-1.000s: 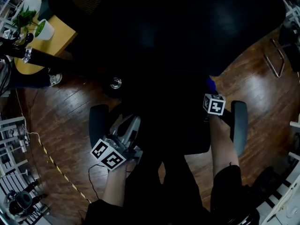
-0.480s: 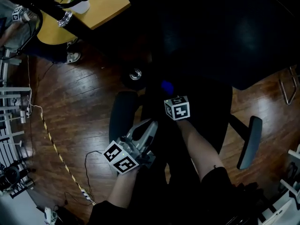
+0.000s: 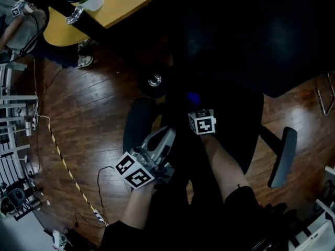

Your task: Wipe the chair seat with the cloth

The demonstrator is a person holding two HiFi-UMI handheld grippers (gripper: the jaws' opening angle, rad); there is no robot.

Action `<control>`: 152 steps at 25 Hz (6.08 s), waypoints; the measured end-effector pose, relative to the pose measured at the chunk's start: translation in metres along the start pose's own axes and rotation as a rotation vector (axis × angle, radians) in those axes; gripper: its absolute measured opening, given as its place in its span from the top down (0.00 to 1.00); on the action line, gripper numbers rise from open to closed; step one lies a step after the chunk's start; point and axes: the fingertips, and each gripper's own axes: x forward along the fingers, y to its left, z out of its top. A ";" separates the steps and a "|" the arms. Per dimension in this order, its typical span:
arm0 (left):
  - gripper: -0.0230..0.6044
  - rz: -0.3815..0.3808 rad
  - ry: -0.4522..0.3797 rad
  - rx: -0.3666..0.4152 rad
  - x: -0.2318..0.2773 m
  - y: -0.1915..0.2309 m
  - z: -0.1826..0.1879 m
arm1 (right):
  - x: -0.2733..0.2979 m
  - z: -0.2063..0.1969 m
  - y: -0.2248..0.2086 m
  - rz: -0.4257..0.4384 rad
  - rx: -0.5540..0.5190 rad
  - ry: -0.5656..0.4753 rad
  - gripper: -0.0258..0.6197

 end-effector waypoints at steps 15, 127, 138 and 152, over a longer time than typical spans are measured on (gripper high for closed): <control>0.98 -0.044 0.145 0.017 0.036 -0.011 -0.030 | -0.190 -0.082 -0.245 -0.517 0.253 0.028 0.90; 0.98 -0.116 0.036 0.046 0.013 -0.070 -0.013 | -0.172 -0.133 -0.045 -0.206 -0.031 0.065 0.90; 0.98 0.024 -0.106 0.093 -0.062 -0.052 0.024 | -0.092 -0.139 0.187 0.211 -0.240 0.145 0.90; 0.98 -0.082 0.034 0.109 -0.017 -0.075 -0.010 | -0.151 -0.189 0.047 -0.097 0.037 0.138 0.90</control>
